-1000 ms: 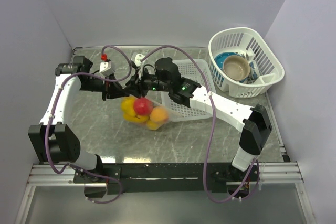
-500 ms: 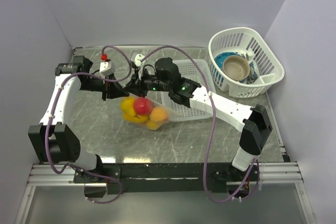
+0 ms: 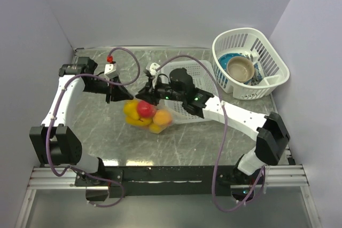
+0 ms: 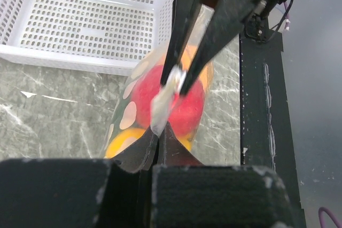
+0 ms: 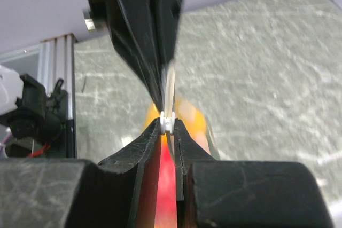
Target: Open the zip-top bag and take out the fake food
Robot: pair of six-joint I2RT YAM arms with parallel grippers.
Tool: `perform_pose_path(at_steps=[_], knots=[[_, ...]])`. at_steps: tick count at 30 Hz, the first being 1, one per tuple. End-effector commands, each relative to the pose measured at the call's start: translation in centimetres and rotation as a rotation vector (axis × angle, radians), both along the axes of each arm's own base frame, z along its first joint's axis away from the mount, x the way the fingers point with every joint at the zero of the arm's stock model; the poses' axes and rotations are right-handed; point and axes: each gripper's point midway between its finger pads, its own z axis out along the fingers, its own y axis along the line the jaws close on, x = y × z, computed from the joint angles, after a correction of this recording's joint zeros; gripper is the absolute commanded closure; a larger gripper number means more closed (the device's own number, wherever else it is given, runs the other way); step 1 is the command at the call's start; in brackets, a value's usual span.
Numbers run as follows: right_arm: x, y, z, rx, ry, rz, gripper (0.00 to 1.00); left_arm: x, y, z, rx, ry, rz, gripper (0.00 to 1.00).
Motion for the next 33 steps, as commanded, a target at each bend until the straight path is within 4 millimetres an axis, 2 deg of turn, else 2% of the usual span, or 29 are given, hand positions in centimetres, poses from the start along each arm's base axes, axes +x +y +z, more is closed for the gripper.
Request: perform_pose_path(at_steps=[1, 6, 9, 10, 12, 13, 14, 15, 16, 17, 19, 21, 25, 29, 33], knots=[[0.5, -3.3, -1.2, -0.034, 0.040, -0.076, 0.94, 0.3, 0.1, 1.6, -0.030, -0.015, 0.011, 0.99], [0.6, -4.3, -1.4, -0.037, 0.042, -0.092, 0.93, 0.3, 0.2, 1.6, -0.019, -0.018, 0.012, 0.99], [0.6, -5.2, -2.3, -0.056, 0.054, -0.119, 0.93, 0.6, 0.4, 1.7, -0.008, -0.018, 0.021, 0.99], [0.4, -5.7, -3.3, -0.068, 0.094, -0.135, 0.93, 0.8, 0.6, 1.8, -0.006, -0.022, 0.028, 0.99], [0.1, -6.7, -3.3, -0.065, 0.102, -0.165, 0.93, 1.6, 1.3, 2.2, -0.009, -0.039, 0.056, 0.99], [-0.4, -7.3, -4.6, -0.079, 0.133, -0.173, 0.93, 1.9, 1.7, 2.4, -0.010, -0.045, 0.068, 0.99], [-1.0, -7.9, -4.0, -0.061, 0.129, -0.182, 0.93, 2.4, 2.0, 3.1, -0.017, -0.058, 0.082, 0.99], [-1.3, -8.4, -4.3, -0.056, 0.142, -0.195, 0.93, 3.1, 2.8, 3.1, -0.017, -0.051, 0.109, 0.99], [-1.9, -9.1, -5.6, -0.070, 0.174, -0.207, 0.93, 3.4, 3.2, 3.3, -0.021, -0.056, 0.122, 0.99], [-2.4, -9.7, -5.1, -0.051, 0.170, -0.213, 0.93, 3.9, 3.8, 3.7, -0.020, -0.074, 0.141, 0.99], [-3.4, -10.4, -6.2, -0.054, 0.208, -0.215, 0.92, 4.3, 4.1, 3.8, -0.015, -0.077, 0.152, 0.99], [-4.1, -10.7, -6.3, -0.048, 0.218, -0.212, 0.92, 4.4, 4.2, 3.9, -0.019, -0.082, 0.152, 0.99], [-5.0, -10.5, -8.3, -0.096, 0.250, -0.199, 0.91, 4.4, 4.0, 4.1, -0.037, -0.073, 0.149, 0.99], [-5.3, -10.3, -11.6, -0.178, 0.298, -0.204, 0.91, 4.7, 4.1, 4.6, -0.025, -0.091, 0.154, 0.99], [-5.9, -11.0, -14.0, -0.236, 0.335, -0.220, 0.89, 5.1, 4.6, 5.2, -0.002, -0.117, 0.167, 0.99]])
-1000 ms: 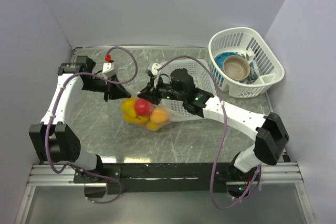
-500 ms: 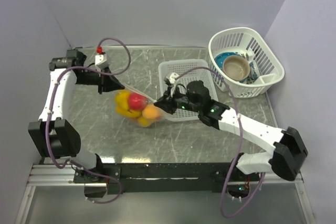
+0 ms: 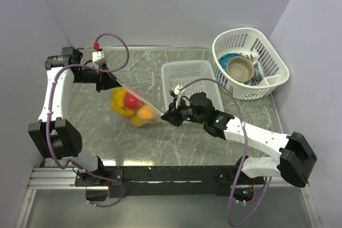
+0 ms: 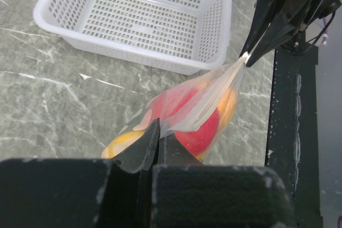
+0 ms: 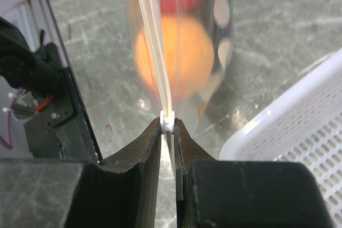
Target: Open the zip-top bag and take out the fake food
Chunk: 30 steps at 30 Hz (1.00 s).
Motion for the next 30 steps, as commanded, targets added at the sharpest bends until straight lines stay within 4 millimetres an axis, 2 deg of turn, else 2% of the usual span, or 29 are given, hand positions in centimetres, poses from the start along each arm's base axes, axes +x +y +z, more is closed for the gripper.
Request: perform_pose_path(at_steps=[1, 5, 6, 8, 9, 10, 12, 13, 15, 16, 18, 19, 20, 22, 23, 24, 27, 30], knots=[[-1.7, -2.2, -5.6, -0.143, 0.123, -0.023, 0.89, 0.8, 0.6, 3.1, -0.012, -0.095, 0.020, 0.99], [-2.2, -2.5, -5.9, -0.152, 0.135, -0.031, 0.84, 1.3, 0.9, 3.4, -0.022, -0.093, 0.029, 0.99], [-2.4, -2.7, -6.2, -0.166, 0.147, -0.034, 0.77, 1.3, 0.8, 3.3, -0.029, -0.086, 0.027, 0.98], [-2.1, -2.3, -5.5, -0.160, 0.136, -0.034, 0.67, 0.9, 0.4, 3.2, -0.045, -0.079, 0.015, 0.98], [-1.6, -2.1, -4.9, -0.157, 0.119, -0.049, 0.58, 0.6, 0.2, 3.2, -0.047, -0.081, 0.008, 0.98], [-0.7, -1.5, -3.0, -0.138, 0.080, -0.055, 0.56, 0.3, -0.2, 2.8, -0.045, -0.071, -0.003, 0.98], [0.4, -0.9, -0.8, -0.123, 0.036, -0.070, 0.47, -0.5, -1.1, 2.3, -0.019, -0.066, -0.033, 0.98], [1.5, -0.2, 2.3, -0.084, -0.024, -0.082, 0.43, -0.8, -1.4, 1.7, -0.015, -0.048, -0.044, 0.98], [2.7, 0.3, 4.8, -0.052, -0.069, -0.112, 0.38, -1.6, -1.9, 1.4, -0.003, -0.045, -0.062, 0.98], [3.8, 0.6, 7.2, -0.022, -0.121, -0.141, 0.37, -1.8, -2.0, 0.8, 0.007, -0.036, -0.065, 0.98], [4.9, 0.7, 9.2, 0.002, -0.173, -0.176, 0.37, -2.3, -2.2, 0.6, 0.013, -0.035, -0.072, 0.98], [5.9, 0.7, 10.8, 0.032, -0.216, -0.209, 0.37, -2.5, -2.2, 0.3, 0.017, -0.026, -0.075, 0.98], [6.8, 0.6, 11.6, 0.049, -0.242, -0.244, 0.37, -2.5, -2.3, 0.2, 0.017, -0.025, -0.077, 0.98], [8.2, 0.8, 12.6, 0.065, -0.264, -0.266, 0.39, -2.6, -2.3, 0.0, 0.019, -0.020, -0.076, 0.98], [8.7, 1.5, 11.3, 0.039, -0.238, -0.251, 0.40, -2.7, -2.3, 0.0, 0.017, -0.016, -0.078, 0.98], [8.7, 1.9, 11.0, 0.031, -0.221, -0.235, 0.44, -2.7, -2.3, 0.0, 0.019, -0.018, -0.079, 0.98], [8.0, 3.2, 10.1, 0.041, -0.178, -0.169, 0.46, -2.8, -2.2, -0.1, 0.026, -0.019, -0.076, 0.98], [7.2, 3.6, 8.7, 0.048, -0.119, -0.142, 0.49, -2.8, -2.2, -0.3, 0.026, -0.014, -0.077, 0.98]])
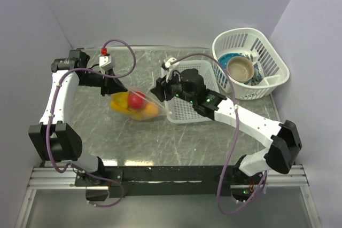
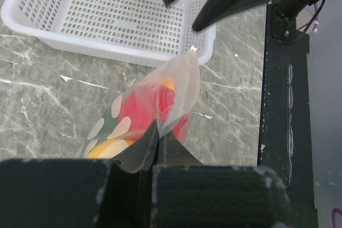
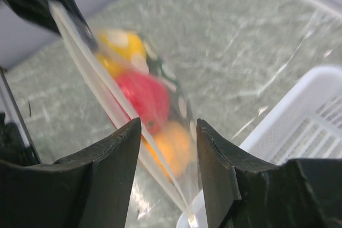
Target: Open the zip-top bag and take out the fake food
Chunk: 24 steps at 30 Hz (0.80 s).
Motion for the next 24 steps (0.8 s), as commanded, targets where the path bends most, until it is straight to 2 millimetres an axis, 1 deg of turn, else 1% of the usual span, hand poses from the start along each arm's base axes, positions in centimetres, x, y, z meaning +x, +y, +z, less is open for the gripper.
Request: perform_pose_path(at_steps=[1, 2, 3, 4, 6, 7, 11, 12, 13, 14, 15, 18, 21, 24], knots=[[-1.1, 0.8, -0.9, 0.023, 0.059, 0.055, 0.50, -1.2, -0.3, 0.5, -0.005, -0.014, -0.013, 0.98], [-1.3, 0.8, -0.9, 0.028, 0.067, 0.061, 0.52, -1.2, -0.3, 0.4, -0.004, -0.009, -0.012, 0.98], [-1.8, 0.8, -1.4, 0.034, 0.089, 0.069, 0.56, -1.2, -0.3, 0.4, -0.005, -0.011, -0.015, 0.98], [-1.9, 0.7, -1.1, 0.051, 0.087, 0.068, 0.59, -1.2, -0.3, 0.2, -0.004, -0.005, -0.014, 0.98], [-2.4, 0.6, -1.4, 0.063, 0.105, 0.078, 0.63, -1.2, -0.3, 0.2, -0.007, -0.005, -0.016, 0.98], [-2.6, 0.6, -1.3, 0.070, 0.105, 0.077, 0.64, -1.3, -0.3, 0.1, -0.007, -0.004, -0.016, 0.98], [-2.9, 0.8, -2.2, 0.069, 0.137, 0.073, 0.68, -1.3, -0.3, 0.2, -0.009, 0.000, -0.015, 0.98], [-3.2, 1.0, -2.3, 0.073, 0.145, 0.074, 0.68, -1.4, -0.4, 0.3, -0.010, -0.004, -0.016, 0.98], [-3.2, 1.3, -2.8, 0.066, 0.156, 0.074, 0.68, -1.4, -0.4, 0.4, -0.010, -0.005, -0.018, 0.97], [-3.2, 1.5, -2.7, 0.075, 0.168, 0.073, 0.71, -1.5, -0.5, 0.5, -0.011, -0.008, -0.018, 0.97], [-3.3, 2.0, -3.2, 0.071, 0.182, 0.079, 0.73, -1.6, -0.5, 0.6, -0.013, -0.010, -0.018, 0.97], [-3.6, 2.8, -2.5, 0.099, 0.198, 0.098, 0.82, -1.7, -0.5, 0.3, -0.007, -0.008, -0.019, 0.98], [-4.1, 3.1, -1.3, 0.136, 0.202, 0.124, 0.84, -1.8, -0.5, 0.2, -0.006, -0.008, -0.021, 0.98], [-4.5, 3.2, -0.7, 0.156, 0.206, 0.138, 0.86, -1.8, -0.6, 0.0, -0.011, 0.000, -0.026, 0.98]])
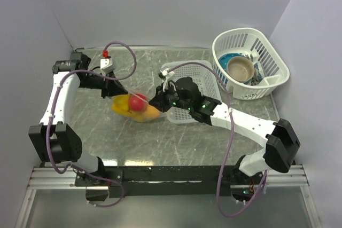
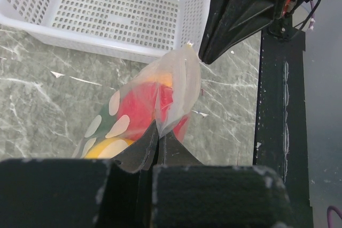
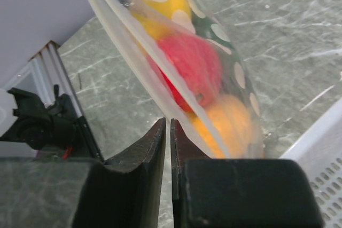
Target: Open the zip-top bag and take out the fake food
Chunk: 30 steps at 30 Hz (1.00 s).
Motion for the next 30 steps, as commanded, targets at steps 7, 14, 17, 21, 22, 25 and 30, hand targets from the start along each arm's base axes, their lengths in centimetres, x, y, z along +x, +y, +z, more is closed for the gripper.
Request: perform_pose_path(at_steps=[7, 14, 17, 21, 22, 25, 30], knots=[[-0.3, 2.0, 3.3, 0.118, 0.008, 0.044, 0.85, -1.5, -1.3, 0.7, -0.023, -0.005, -0.046, 0.97], [1.6, 4.1, 1.3, 0.084, 0.046, 0.037, 0.69, -2.6, -1.5, 0.2, -0.002, 0.012, -0.054, 0.96], [2.0, 4.8, 0.6, 0.054, 0.072, 0.043, 0.58, -3.2, -1.7, -0.8, 0.010, 0.052, -0.061, 0.95], [2.2, 5.1, -1.3, 0.014, 0.105, 0.043, 0.44, -4.0, -2.2, -1.7, 0.033, 0.081, -0.088, 0.95], [2.0, 5.4, -1.0, 0.014, 0.106, 0.053, 0.41, -4.1, -2.3, -1.9, 0.036, 0.085, -0.090, 0.95], [1.2, 5.9, -2.0, -0.047, 0.111, 0.082, 0.31, -4.4, -2.5, -2.6, 0.035, 0.105, -0.105, 0.95], [0.8, 5.0, -5.4, -0.226, 0.095, 0.020, 0.10, -4.6, -2.5, -2.9, 0.041, 0.104, -0.109, 0.95]])
